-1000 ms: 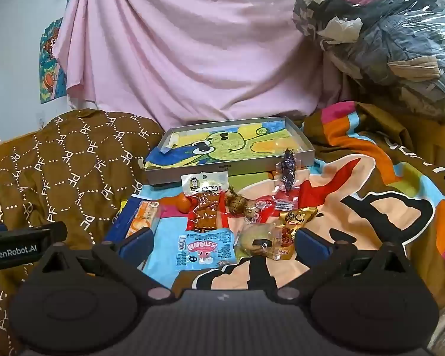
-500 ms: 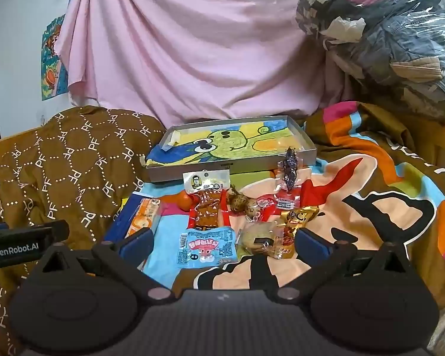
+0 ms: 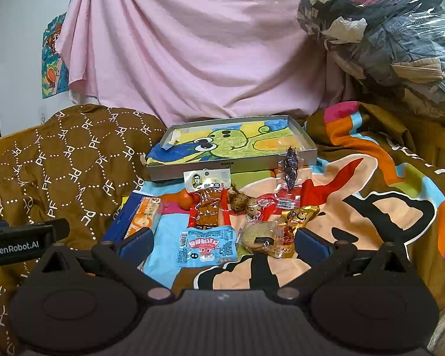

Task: Organize snacks

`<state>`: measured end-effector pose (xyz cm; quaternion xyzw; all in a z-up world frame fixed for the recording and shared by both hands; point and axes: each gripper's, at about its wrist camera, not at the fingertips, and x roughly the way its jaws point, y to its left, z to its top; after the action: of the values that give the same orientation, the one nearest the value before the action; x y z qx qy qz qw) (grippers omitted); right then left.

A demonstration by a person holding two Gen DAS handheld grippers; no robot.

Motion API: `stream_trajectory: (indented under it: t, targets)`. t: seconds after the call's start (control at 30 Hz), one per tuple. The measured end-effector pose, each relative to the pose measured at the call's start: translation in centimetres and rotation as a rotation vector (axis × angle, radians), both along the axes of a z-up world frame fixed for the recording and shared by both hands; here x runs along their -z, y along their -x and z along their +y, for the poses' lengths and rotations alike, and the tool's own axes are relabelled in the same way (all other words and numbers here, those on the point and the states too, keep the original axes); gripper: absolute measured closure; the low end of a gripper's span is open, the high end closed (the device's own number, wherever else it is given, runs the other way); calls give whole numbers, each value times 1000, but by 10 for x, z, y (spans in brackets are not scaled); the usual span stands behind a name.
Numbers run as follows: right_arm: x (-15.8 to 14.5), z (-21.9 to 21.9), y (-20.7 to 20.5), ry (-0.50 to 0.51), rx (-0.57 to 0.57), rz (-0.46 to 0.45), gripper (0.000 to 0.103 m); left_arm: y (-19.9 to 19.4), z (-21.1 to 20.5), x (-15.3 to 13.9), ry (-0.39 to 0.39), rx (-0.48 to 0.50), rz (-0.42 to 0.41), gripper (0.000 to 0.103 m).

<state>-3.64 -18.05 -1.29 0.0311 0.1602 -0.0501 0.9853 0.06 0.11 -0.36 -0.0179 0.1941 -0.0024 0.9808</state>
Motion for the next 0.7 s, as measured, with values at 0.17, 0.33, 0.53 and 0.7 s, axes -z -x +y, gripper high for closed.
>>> stream_trajectory:
  t: [0.17, 0.33, 0.53, 0.7]
  targets:
    - [1, 1, 0, 2, 0, -1, 0, 0, 0, 0, 0, 0, 1, 1]
    - [1, 1, 0, 2, 0, 0, 0, 0, 0, 0, 0, 0, 2, 1]
    - [1, 0, -1, 4, 0, 1, 0, 0, 0, 0, -1, -1, 2, 1]
    - [1, 1, -1, 5, 0, 2, 0, 0, 0, 0, 0, -1, 2, 1]
